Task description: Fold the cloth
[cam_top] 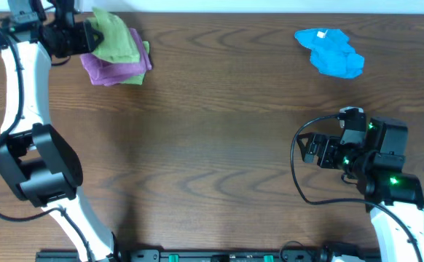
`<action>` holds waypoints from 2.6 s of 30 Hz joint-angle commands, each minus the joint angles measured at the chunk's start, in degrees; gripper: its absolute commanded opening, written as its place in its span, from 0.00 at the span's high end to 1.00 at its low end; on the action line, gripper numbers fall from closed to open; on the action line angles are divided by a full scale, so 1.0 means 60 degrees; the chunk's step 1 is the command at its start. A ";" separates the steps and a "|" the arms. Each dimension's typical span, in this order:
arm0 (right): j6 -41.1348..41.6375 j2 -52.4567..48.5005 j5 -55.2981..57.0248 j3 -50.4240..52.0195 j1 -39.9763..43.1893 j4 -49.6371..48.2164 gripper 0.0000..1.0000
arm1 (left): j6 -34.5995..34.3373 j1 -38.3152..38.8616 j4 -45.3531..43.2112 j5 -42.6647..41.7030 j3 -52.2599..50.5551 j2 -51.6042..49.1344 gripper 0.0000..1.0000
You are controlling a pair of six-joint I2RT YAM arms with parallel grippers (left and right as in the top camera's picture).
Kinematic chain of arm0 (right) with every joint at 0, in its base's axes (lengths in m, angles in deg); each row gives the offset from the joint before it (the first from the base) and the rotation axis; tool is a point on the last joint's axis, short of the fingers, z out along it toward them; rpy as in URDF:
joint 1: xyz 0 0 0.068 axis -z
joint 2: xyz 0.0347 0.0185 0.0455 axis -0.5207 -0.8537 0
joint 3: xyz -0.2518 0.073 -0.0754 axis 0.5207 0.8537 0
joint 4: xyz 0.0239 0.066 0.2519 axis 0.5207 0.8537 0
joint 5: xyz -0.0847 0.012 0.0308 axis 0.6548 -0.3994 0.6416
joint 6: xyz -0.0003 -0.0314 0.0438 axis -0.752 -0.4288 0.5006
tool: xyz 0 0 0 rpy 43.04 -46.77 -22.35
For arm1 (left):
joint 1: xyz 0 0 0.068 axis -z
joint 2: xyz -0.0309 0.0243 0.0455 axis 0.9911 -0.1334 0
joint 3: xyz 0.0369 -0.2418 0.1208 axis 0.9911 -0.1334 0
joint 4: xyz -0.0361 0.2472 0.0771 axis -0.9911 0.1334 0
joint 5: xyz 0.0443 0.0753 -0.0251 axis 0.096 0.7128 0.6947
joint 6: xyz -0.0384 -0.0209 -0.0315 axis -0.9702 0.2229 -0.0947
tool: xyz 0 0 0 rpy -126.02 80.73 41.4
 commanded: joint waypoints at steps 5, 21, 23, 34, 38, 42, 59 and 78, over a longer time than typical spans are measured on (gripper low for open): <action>0.0215 -0.0004 -0.0302 0.0007 0.0073 0.0051 0.01 | 0.0084 0.0029 -0.0506 -0.0171 -0.1126 0.0138 0.94; 0.0215 -0.0004 -0.0714 0.0007 0.0069 0.0255 0.01 | -0.0280 -0.0007 -0.1035 0.2113 -0.1395 0.0138 0.60; 0.0215 -0.0004 -0.0725 0.0007 0.0066 0.0255 0.01 | -0.0280 -0.0015 -0.1213 0.2113 -0.1395 0.0138 0.40; 0.0211 -0.0004 -0.0820 0.0007 0.0069 0.0248 0.01 | -0.0900 -0.0189 -0.1767 0.2860 -0.1362 0.0149 0.05; 0.0208 -0.0004 -0.0816 0.0007 0.0069 0.0200 0.01 | -0.1166 -0.0423 -0.1701 0.2670 -0.0900 0.0565 0.05; 0.0204 -0.0004 -0.0780 0.0007 0.0069 0.0073 0.01 | -0.1126 -0.0619 -0.2011 0.2892 -0.0776 0.1515 0.05; 0.0350 0.0364 0.1188 -0.0433 0.0076 0.0331 0.01 | -0.0550 -0.1421 0.1741 0.1206 -0.0914 0.4601 0.21; -0.0262 0.4047 0.4969 -0.2448 0.0076 0.2506 0.01 | -0.0605 -0.1676 0.1574 0.0849 -0.6710 1.1533 0.02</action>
